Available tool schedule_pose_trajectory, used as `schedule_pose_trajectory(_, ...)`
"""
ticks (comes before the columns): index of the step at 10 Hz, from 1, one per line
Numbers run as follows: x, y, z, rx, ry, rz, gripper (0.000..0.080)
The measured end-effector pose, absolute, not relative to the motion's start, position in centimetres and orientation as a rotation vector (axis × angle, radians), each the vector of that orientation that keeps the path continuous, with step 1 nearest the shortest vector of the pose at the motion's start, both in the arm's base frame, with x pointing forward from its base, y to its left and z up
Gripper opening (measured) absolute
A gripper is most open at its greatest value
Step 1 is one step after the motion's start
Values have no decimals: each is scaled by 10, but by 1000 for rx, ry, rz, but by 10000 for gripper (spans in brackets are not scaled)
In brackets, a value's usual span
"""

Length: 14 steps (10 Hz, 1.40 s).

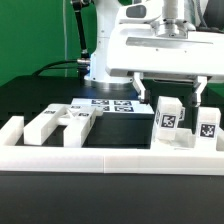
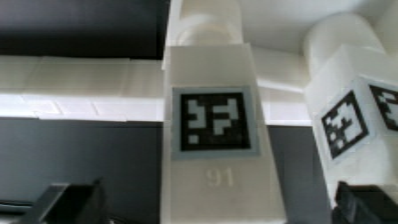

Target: Assemble chair

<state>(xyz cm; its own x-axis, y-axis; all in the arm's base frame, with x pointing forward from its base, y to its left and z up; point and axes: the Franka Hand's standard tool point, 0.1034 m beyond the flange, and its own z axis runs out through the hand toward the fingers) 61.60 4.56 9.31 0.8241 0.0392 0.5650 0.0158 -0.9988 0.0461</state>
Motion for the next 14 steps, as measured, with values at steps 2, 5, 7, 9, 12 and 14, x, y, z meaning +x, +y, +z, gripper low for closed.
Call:
schedule_pose_trajectory(2, 617, 45, 98, 2964, 53, 913, 648)
schedule_pose_trajectory(5, 623, 43, 107, 2983, 63, 868, 649)
schedule_pose_trajectory(7, 622, 44, 105, 2993, 65, 843, 649)
schedule_pose_trajectory(9, 619, 47, 98, 3053, 66, 687, 649)
schedule_pose_trajectory(12, 623, 44, 95, 3148, 60, 314, 649)
schedule_pose_trajectory(14, 619, 43, 94, 3178, 68, 68, 649)
